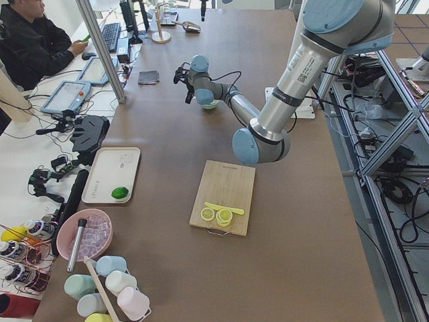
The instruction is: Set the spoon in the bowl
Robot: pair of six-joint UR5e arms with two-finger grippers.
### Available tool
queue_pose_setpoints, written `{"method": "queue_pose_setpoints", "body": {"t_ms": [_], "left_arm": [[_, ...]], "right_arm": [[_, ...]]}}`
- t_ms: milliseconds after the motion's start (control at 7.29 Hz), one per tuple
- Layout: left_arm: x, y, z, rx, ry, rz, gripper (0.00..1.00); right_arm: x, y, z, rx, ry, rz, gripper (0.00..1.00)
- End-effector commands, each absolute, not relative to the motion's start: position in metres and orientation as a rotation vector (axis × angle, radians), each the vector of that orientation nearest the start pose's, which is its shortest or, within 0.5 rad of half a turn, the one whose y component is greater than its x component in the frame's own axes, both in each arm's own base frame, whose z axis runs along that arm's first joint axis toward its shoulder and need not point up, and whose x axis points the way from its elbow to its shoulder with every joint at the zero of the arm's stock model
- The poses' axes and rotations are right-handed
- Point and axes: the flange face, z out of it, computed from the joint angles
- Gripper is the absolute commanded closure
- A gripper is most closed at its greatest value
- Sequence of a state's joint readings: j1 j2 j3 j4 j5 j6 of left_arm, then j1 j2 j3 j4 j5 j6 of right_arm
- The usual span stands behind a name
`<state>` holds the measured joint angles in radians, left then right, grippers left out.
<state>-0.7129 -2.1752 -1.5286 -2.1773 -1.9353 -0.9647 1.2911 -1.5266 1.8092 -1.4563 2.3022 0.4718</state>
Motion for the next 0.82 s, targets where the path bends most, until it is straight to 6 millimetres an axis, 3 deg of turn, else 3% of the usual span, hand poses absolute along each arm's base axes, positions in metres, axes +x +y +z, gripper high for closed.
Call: {"method": "queue_pose_setpoints", "body": {"t_ms": [0, 137, 274, 411, 548, 685], "left_arm": [[0.357, -0.561, 0.312, 0.448, 1.057, 0.083, 0.02], [0.267, -0.581, 0.358, 0.458, 1.034, 0.153, 0.02], [0.179, -0.578, 0.426, 0.522, 0.956, 0.312, 0.02], [0.104, -0.569, 0.487, 0.493, 0.888, 0.227, 0.02], [0.05, -0.553, 0.527, 0.454, 0.849, 0.136, 0.02], [0.027, -0.53, 0.565, 0.423, 0.812, 0.109, 0.02]], "right_arm": [[-0.052, -0.499, 0.529, 0.054, -0.824, 0.086, 0.0], [-0.033, -0.487, 0.544, 0.046, -0.828, 0.1, 0.0], [-0.016, -0.476, 0.568, 0.067, -0.813, 0.019, 0.0], [0.01, -0.473, 0.587, 0.062, -0.788, -0.019, 0.0], [0.041, -0.465, 0.6, 0.054, -0.768, -0.058, 0.0], [0.073, -0.454, 0.609, 0.06, -0.762, -0.098, 0.0]]}}
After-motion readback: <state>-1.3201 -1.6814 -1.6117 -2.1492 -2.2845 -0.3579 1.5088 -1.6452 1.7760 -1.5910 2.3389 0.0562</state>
